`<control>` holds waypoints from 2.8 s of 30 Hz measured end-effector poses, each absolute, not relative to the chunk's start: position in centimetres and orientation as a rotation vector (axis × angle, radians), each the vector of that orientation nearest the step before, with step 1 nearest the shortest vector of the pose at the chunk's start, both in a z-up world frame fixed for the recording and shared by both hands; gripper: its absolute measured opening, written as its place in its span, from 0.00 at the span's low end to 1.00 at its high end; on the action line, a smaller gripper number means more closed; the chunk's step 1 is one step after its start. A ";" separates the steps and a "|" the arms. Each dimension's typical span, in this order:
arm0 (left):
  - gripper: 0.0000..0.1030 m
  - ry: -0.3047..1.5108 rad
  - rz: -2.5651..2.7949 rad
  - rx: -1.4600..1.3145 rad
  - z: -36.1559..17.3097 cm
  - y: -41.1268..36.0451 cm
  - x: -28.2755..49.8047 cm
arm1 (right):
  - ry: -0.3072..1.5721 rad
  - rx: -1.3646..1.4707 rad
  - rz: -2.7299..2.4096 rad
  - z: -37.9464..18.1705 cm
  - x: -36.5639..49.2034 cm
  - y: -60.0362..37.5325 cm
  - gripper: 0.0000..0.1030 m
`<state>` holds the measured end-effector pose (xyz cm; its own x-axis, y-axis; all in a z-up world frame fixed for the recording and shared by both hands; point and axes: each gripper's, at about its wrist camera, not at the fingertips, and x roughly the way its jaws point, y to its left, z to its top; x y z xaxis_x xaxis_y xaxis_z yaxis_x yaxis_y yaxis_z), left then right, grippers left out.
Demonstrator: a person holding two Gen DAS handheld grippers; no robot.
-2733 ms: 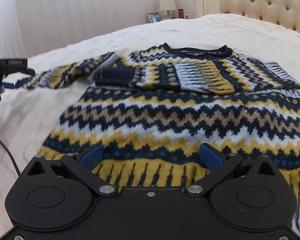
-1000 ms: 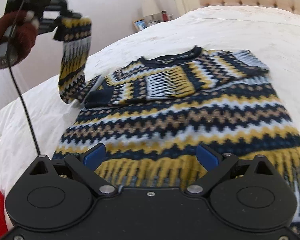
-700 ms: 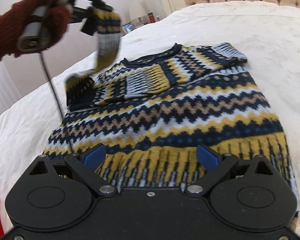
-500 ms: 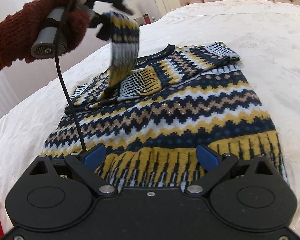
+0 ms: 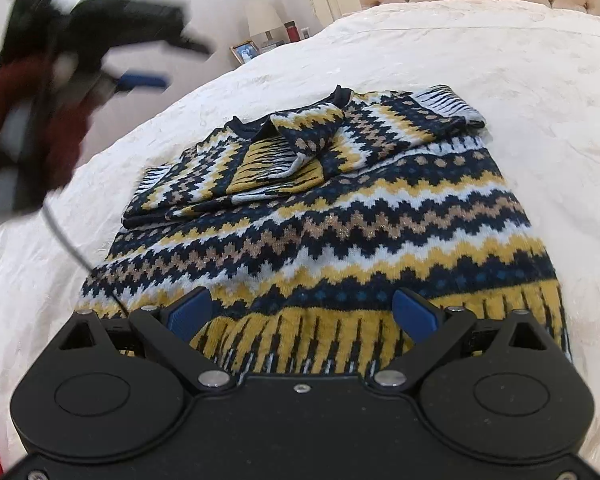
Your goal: Fold small clothes
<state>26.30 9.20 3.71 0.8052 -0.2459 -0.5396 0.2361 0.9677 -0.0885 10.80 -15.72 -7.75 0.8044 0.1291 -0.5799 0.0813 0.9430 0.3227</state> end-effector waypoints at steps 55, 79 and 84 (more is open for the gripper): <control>0.76 0.749 -0.091 -0.079 -7.4 21.4 27.5 | 0.693 0.259 -0.302 -6.7 28.3 -24.6 0.83; 0.75 0.593 -0.055 -0.109 -5.0 21.9 25.9 | 0.565 0.290 -0.297 -5.3 26.5 -27.4 0.17; 0.76 0.670 -0.051 -0.136 -6.0 22.3 27.2 | 0.600 0.263 -0.325 -5.9 27.3 -27.5 0.16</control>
